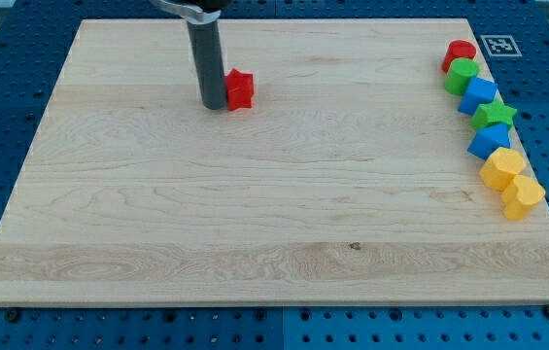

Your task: Move the red star into the red circle

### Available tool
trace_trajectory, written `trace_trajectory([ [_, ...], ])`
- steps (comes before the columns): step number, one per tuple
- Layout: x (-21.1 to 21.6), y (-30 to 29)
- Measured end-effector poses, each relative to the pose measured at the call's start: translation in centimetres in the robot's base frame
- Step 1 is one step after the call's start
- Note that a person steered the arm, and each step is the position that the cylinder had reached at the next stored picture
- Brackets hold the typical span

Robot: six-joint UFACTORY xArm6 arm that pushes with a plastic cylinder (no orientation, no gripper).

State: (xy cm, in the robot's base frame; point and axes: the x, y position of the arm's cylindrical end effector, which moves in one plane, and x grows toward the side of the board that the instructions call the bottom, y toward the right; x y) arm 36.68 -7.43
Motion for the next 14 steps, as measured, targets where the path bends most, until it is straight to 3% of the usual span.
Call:
trace_trajectory([
  [8,0.0,6.8],
  [10,-0.1,1.9],
  [12,-4.0,6.2],
  [14,-4.0,8.3],
])
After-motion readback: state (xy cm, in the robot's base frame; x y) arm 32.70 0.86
